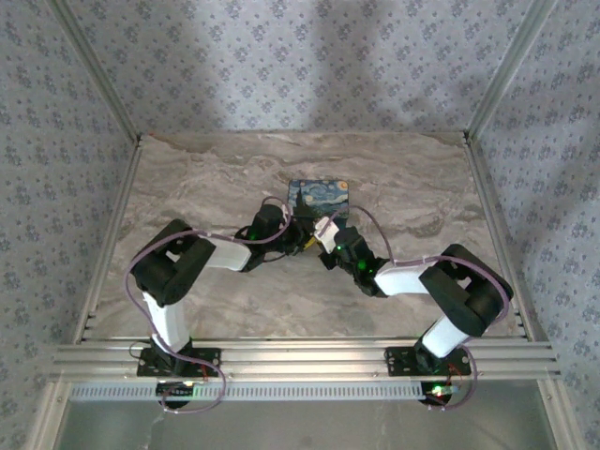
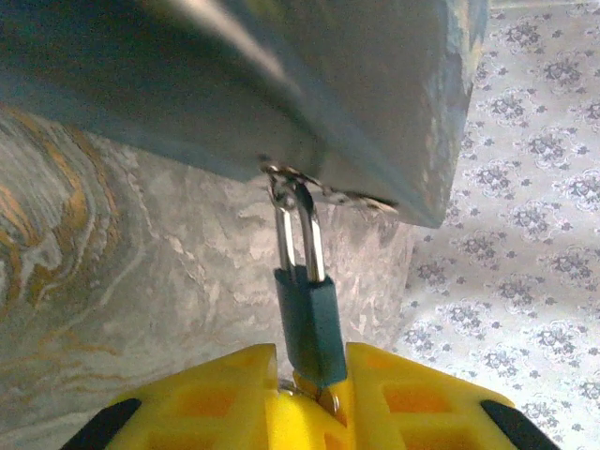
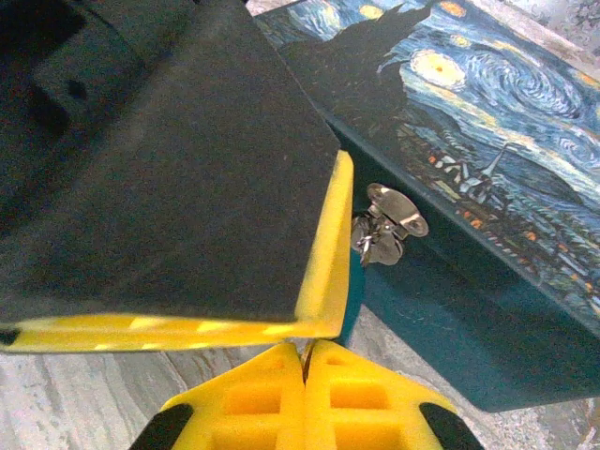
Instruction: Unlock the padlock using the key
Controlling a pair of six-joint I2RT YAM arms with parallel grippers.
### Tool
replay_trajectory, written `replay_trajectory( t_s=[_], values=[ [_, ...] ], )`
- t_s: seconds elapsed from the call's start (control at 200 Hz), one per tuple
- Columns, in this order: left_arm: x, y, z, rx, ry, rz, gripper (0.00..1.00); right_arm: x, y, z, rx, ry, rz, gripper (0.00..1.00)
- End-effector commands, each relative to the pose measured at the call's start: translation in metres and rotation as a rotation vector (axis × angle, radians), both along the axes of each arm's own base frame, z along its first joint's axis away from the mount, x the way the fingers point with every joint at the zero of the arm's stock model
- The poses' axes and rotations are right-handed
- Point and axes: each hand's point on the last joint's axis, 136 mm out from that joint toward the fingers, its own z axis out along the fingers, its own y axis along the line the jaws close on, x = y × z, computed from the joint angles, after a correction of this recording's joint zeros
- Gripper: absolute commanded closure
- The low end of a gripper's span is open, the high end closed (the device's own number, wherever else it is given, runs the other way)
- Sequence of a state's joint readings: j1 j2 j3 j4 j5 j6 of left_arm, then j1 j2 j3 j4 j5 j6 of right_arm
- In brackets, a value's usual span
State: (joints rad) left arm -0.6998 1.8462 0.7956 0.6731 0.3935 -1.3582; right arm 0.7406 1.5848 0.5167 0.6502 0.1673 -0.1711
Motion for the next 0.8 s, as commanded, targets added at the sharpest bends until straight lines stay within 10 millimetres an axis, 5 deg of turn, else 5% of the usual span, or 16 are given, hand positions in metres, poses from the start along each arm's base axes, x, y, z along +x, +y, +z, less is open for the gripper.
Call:
replay_trajectory(
  t_s=[0.0,0.435,0.794],
  values=[
    [-0.006,0.005,0.017,0.018,-0.044,-0.036,0.72,0.004,-0.001,0.007,0.048,-0.022,-0.025,1.00],
    [-0.001,0.073,0.033,0.211,-0.114,0.059,0.40,-0.003,-0.004,0.015,0.317,0.157,-0.079,1.00],
    [0.032,0.115,0.051,0.294,-0.156,0.087,0.24,-0.011,-0.003,0.007,0.614,0.425,-0.176,1.00]
  ],
)
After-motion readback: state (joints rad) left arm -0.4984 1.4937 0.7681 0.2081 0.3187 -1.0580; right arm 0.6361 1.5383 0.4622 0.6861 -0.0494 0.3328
